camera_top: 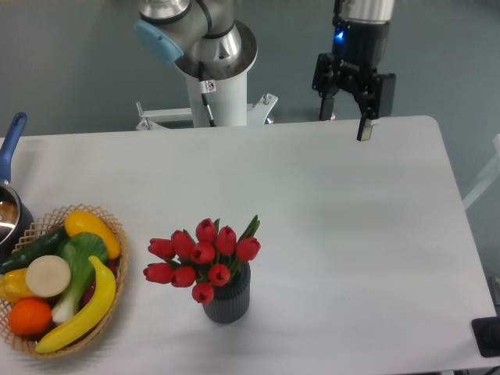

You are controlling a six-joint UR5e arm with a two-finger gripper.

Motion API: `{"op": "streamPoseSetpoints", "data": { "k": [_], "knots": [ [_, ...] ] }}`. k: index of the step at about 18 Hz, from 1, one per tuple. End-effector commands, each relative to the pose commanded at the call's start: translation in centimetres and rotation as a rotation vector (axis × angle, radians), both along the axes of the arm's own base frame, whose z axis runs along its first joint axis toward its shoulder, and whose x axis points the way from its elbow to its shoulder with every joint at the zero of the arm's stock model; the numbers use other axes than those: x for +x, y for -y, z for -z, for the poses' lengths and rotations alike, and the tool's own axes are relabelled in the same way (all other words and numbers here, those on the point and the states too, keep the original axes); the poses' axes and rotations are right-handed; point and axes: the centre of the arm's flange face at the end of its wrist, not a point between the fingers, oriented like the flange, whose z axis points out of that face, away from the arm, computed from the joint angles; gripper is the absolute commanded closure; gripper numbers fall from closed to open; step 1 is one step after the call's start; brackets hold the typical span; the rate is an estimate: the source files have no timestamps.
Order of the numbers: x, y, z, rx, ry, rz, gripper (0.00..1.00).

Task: Pick up the flowers from the vase
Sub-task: 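Move the open gripper from its start pose toward the red tulips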

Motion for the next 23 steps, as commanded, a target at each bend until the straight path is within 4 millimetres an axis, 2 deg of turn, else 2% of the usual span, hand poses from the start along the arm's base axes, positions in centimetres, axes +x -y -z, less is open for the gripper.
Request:
{"op": "streamPoseSetpoints", "data": {
  "k": [3, 12, 16, 20, 23],
  "knots": [
    [1.4, -0.4, 1.1, 0.084, 0.097, -0.045, 0.0],
    [2.3, -1.3, 2.4, 0.179, 0.211, -0.133, 0.0],
    [4.5, -3.1, 4.6, 0.216, 0.266, -0.074, 0.0],
    [5.2, -3.6, 5.3, 0.211, 0.301, -0.083, 0.0],
    [6.0, -4.5, 5.3, 0.215, 0.395, -0.173, 0.0]
  ]
}}
